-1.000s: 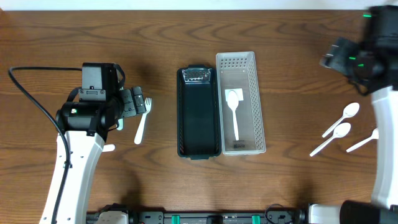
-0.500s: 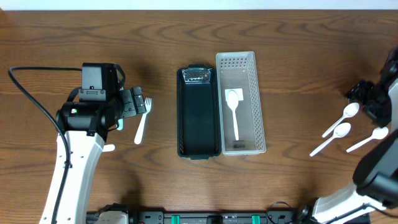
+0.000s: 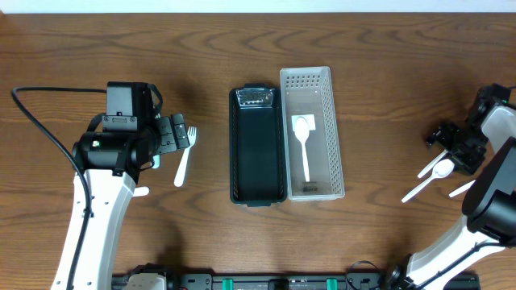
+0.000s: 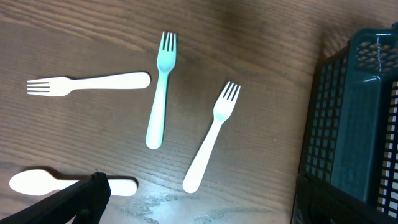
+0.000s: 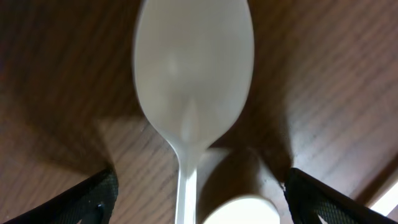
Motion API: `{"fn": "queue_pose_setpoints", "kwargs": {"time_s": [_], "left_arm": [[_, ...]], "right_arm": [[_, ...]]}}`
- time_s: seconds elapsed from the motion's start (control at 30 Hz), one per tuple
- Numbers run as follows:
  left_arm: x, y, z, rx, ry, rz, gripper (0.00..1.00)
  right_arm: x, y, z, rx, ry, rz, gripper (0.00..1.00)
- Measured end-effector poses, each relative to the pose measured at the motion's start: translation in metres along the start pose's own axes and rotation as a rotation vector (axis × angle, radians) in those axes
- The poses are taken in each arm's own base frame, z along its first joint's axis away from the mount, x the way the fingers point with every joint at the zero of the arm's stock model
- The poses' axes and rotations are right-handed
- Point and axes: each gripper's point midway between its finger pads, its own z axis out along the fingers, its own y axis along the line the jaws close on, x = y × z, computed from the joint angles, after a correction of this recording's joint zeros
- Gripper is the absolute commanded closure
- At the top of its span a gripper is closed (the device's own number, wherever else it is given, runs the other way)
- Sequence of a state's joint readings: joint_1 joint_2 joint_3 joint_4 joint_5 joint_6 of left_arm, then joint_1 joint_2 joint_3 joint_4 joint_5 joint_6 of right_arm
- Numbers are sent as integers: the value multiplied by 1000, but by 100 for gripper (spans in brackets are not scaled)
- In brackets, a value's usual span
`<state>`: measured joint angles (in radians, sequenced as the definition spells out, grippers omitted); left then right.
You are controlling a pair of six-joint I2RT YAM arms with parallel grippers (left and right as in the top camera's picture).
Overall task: Pack container
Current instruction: 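Open the right gripper and move it back over the spoons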
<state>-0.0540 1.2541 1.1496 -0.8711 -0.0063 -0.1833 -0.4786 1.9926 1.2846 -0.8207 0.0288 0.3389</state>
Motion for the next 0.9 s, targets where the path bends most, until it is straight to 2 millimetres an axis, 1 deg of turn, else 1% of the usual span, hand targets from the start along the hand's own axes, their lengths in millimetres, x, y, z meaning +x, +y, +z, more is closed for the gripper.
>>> {"fn": "queue_pose_setpoints", "kwargs": {"time_s": [0.17, 0.27, 0.33, 0.47, 0.5, 0.57, 0.6, 0.73, 0.8, 0.9], "left_arm": [[0, 0, 0, 0, 0, 0, 2], [0, 0, 0, 0, 0, 0, 2], [0, 0, 0, 0, 0, 0, 2], [0, 0, 0, 0, 1, 0, 2], [0, 0, 0, 0, 0, 0, 2], [0, 0, 0, 0, 0, 0, 2], [0, 0, 0, 0, 1, 0, 2], [0, 0, 0, 0, 0, 0, 2], [0, 0, 0, 0, 0, 0, 2], [0, 0, 0, 0, 1, 0, 2]], "right_arm": [[-5, 3, 1, -22, -42, -36, 11], [-6, 3, 1, -25, -56, -54, 15], [-6, 3, 1, -25, -60, -61, 24], [-7, 3, 1, -27, -66, -78, 51], [-8, 3, 1, -28, -66, -79, 55], [-8, 3, 1, -28, -66, -78, 57], [-8, 3, 1, -29, -66, -79, 60], [-7, 3, 1, -31, -65, -82, 74], [-7, 4, 1, -35, -64, -84, 78], [-7, 4, 1, -36, -63, -85, 87]]}}
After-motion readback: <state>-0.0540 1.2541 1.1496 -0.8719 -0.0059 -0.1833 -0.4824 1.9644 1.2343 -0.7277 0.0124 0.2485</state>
